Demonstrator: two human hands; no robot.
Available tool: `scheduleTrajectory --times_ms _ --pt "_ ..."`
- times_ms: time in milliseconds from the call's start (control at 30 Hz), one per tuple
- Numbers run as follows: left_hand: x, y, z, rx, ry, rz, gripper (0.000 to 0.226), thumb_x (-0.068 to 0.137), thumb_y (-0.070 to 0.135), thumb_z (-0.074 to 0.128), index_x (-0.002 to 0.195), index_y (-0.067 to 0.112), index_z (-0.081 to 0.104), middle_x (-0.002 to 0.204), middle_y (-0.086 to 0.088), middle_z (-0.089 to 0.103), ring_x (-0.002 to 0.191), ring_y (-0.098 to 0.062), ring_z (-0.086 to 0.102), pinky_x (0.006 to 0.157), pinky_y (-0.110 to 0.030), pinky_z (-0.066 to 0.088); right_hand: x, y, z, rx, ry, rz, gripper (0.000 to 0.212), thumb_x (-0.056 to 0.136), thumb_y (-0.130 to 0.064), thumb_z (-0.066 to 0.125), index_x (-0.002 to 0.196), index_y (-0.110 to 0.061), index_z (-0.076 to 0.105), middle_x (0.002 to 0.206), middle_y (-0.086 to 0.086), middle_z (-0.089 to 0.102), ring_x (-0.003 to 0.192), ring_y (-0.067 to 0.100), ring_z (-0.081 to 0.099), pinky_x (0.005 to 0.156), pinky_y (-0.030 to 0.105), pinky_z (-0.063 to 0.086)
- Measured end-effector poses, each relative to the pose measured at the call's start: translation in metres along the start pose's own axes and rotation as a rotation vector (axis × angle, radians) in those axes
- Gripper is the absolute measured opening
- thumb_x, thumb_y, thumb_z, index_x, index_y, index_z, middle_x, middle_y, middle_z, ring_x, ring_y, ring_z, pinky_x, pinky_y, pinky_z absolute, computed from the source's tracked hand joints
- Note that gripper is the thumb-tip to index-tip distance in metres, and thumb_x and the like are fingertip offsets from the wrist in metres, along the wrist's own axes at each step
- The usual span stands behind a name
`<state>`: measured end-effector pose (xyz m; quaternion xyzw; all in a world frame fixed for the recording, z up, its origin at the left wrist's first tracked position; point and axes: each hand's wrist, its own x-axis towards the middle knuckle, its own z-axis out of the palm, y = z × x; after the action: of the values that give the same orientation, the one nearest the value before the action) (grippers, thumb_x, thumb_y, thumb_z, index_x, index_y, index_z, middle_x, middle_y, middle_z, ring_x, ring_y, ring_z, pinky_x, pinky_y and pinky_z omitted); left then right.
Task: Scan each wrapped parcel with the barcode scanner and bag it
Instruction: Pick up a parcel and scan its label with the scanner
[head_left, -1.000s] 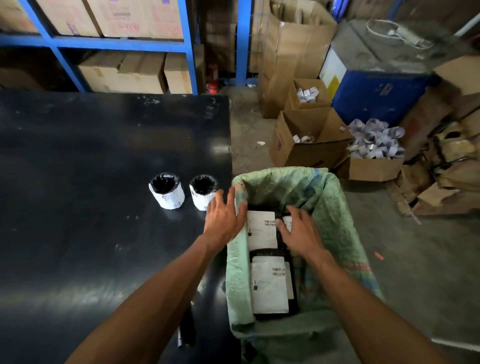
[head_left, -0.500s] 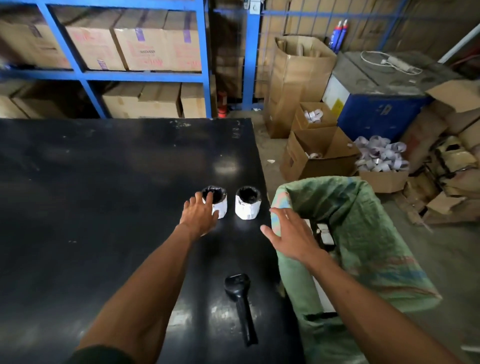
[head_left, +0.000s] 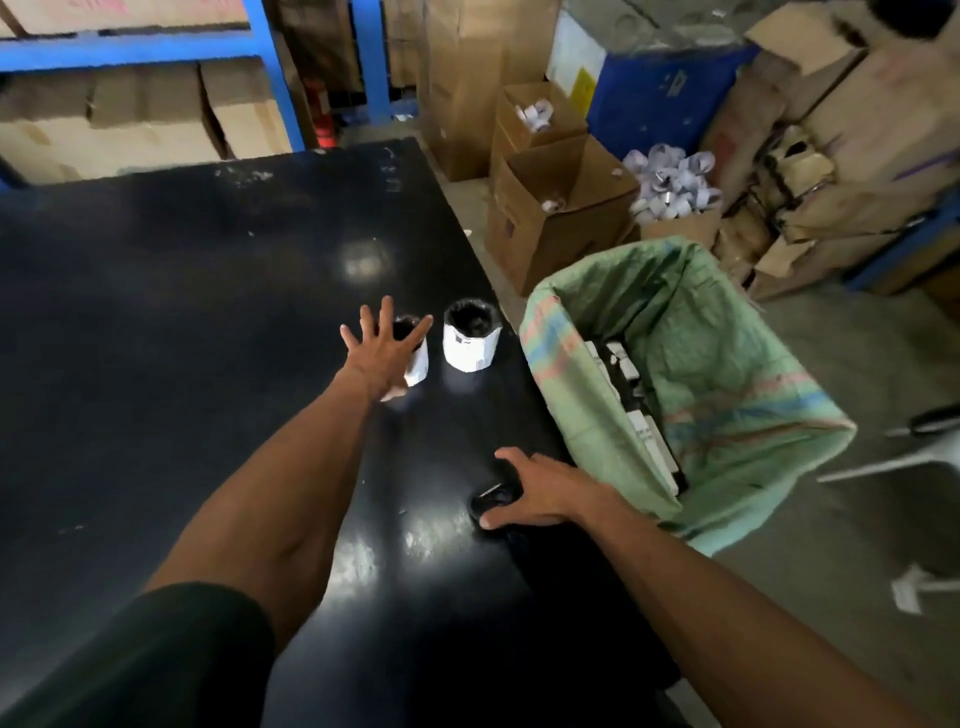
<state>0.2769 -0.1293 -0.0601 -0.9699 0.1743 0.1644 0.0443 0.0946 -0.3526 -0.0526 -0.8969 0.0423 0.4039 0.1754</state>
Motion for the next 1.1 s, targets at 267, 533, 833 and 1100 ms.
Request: scheduleTrajectory --times_ms 267,533,833,1100 --pt "0.018 0.001 0.002 -0.119 0.059 0.042 0.066 0.088 0.033 0.067 0.147 0.037 0.038 0.149 -0.014 0.022 0.132 -0.047 0.027 0.1 -0.061 0.044 0.004 0.008 0.032 0.346 -0.001 0.005 0.098 0.064 -0.057 0.088 0.148 -0.039 0.041 0.14 -0.002 0.059 0.121 0.016 0.058 0.105 0.027 0.044" --pt "-0.038 -0.049 0.018 -0.811 0.195 -0.28 0.08 0.067 0.042 0.09 0.138 0.04 0.051 0.134 -0.01 0.031 0.124 -0.04 0.042 0.102 -0.046 0.049 0.006 -0.016 0.009 0.778 0.142 -0.115 0.057 0.081 -0.045 0.083 0.131 -0.036 0.058 0.115 0.002 0.071 0.077 0.016 0.075 0.078 0.03 0.062" --pt "-0.128 -0.062 0.023 -1.085 0.478 -0.382 0.076 0.059 0.027 0.098 0.126 0.033 0.062 0.123 -0.004 0.039 0.11 -0.017 0.053 0.085 -0.004 0.042 -0.017 -0.081 -0.043 1.069 0.207 -0.375 0.04 0.092 -0.03 0.075 0.128 -0.027 0.057 0.105 0.019 0.07 0.064 0.033 0.069 0.066 0.048 0.064" --pt "-0.164 -0.04 0.017 -1.07 0.6 -0.359 0.072 0.061 0.031 0.096 0.124 0.036 0.061 0.122 -0.002 0.042 0.105 -0.01 0.054 0.1 -0.026 0.05 -0.046 -0.1 -0.053 1.082 0.338 -0.516 0.037 0.091 -0.037 0.072 0.124 -0.031 0.056 0.086 0.015 0.076 0.053 0.022 0.059 0.046 0.029 0.045"
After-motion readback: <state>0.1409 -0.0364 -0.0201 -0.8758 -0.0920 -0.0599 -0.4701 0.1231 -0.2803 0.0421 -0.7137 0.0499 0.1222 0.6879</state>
